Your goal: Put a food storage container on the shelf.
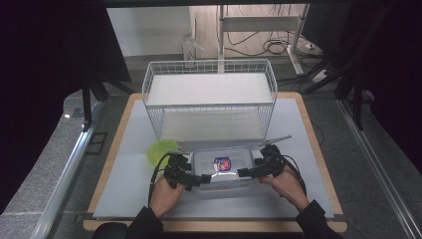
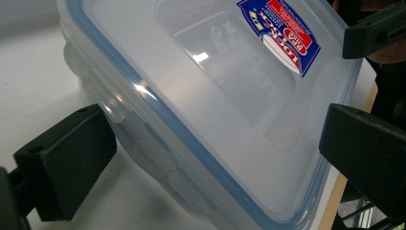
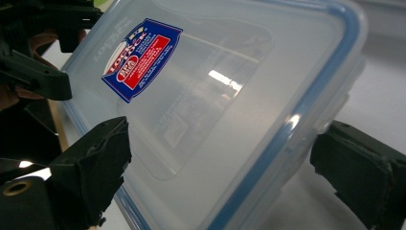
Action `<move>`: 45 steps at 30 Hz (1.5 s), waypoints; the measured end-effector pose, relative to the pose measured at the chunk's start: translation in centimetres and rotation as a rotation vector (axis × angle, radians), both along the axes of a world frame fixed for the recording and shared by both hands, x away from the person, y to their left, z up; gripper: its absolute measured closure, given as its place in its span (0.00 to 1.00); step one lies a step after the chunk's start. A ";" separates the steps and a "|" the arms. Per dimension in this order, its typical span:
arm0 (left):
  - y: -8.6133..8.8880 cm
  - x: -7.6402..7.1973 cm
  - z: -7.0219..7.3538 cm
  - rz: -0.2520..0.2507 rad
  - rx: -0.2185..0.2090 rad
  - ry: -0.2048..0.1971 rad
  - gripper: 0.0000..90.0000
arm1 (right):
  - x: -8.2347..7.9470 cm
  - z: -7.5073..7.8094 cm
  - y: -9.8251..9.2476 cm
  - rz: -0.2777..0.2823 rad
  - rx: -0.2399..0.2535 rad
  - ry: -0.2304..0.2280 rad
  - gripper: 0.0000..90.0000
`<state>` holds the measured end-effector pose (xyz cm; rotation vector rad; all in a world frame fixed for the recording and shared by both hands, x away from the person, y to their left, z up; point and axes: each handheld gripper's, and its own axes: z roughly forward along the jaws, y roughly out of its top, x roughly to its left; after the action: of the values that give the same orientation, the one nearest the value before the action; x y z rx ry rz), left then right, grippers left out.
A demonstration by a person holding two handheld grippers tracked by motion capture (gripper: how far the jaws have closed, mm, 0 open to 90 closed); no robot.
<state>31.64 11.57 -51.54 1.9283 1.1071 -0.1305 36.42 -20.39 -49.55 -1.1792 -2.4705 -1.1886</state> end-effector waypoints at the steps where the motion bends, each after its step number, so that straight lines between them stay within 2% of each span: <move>1: 0.0 0.0 0.0 0.000 -0.001 -0.001 0.00 | 0.0 0.0 0.0 -0.002 0.002 0.003 0.07; 3: 0.0 -0.1 0.0 0.000 0.003 -0.009 0.00 | -0.1 0.2 0.0 -0.002 -0.011 -0.008 0.08; 7: -0.4 -0.6 0.4 -0.011 0.042 -0.045 0.00 | -0.8 0.7 0.2 0.006 -0.044 -0.040 0.09; 8: -0.5 -0.8 0.6 -0.015 0.057 -0.057 0.00 | -0.8 0.7 0.2 0.006 -0.044 -0.040 0.09; 12: -1.0 -1.9 1.1 -0.031 0.121 -0.120 0.00 | -2.4 1.3 0.2 0.011 -0.087 -0.095 0.13; 14: -1.0 -2.4 1.3 -0.037 0.140 -0.147 0.02 | -2.7 1.4 0.2 0.012 -0.094 -0.104 0.14; 15: -1.0 -2.6 1.4 -0.041 0.143 -0.156 0.02 | -3.1 1.5 0.1 0.013 -0.101 -0.117 0.16; 16: -0.9 -2.9 1.5 -0.052 0.140 -0.162 0.03 | -3.8 1.8 -0.2 -0.001 -0.097 -0.142 0.22; 17: -0.9 -3.1 1.5 -0.057 0.140 -0.161 0.03 | -3.8 1.8 -0.2 -0.001 -0.097 -0.142 0.22; 19: -0.7 -3.5 1.5 -0.072 0.141 -0.163 0.06 | -4.5 2.0 -0.6 -0.006 -0.093 -0.162 0.28; 20: -0.6 -3.7 1.5 -0.077 0.145 -0.158 0.10 | -5.2 2.2 -0.8 -0.008 -0.094 -0.186 0.33; 23: -0.2 -4.1 1.5 -0.087 0.136 -0.163 0.13 | -5.7 2.4 -1.0 -0.009 -0.095 -0.204 0.36; 24: 0.0 -4.2 1.6 -0.088 0.126 -0.167 0.17 | -6.3 2.4 -1.4 -0.007 -0.088 -0.219 0.41; 28: 0.8 -4.1 1.6 -0.088 0.075 -0.166 0.24 | -6.8 2.4 -1.9 -0.007 -0.069 -0.226 0.46; 33: 1.3 -4.0 1.6 -0.096 0.055 -0.165 0.33 | -7.1 2.4 -2.6 -0.005 -0.041 -0.212 0.52; 34: 1.4 -4.0 1.6 -0.099 0.051 -0.165 0.36 | -7.0 2.3 -2.8 -0.007 -0.025 -0.198 0.53; 36: 1.3 -4.1 1.5 -0.115 0.077 -0.169 0.36 | -6.8 2.2 -2.9 -0.007 -0.011 -0.191 0.53; 39: 0.4 -4.6 1.5 -0.143 0.161 -0.208 0.30 | -6.6 2.1 -3.1 -0.010 0.000 -0.180 0.53; 41: 0.0 -4.8 1.6 -0.161 0.196 -0.231 0.23 | -6.6 2.1 -3.1 -0.011 0.001 -0.180 0.53; 42: -0.1 -4.9 1.6 -0.162 0.209 -0.240 0.22 | -6.7 2.1 -3.1 -0.009 -0.003 -0.182 0.53; 44: 0.1 -4.9 1.7 -0.153 0.198 -0.243 0.23 | -6.7 2.2 -3.0 -0.009 -0.003 -0.183 0.53; 45: 0.4 -4.9 1.8 -0.149 0.193 -0.245 0.29 | -6.7 2.2 -3.1 -0.008 -0.004 -0.182 0.53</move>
<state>26.79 11.96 -49.73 2.1322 0.8390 0.1332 29.72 -23.45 -47.39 -1.1284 -2.6005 -1.3503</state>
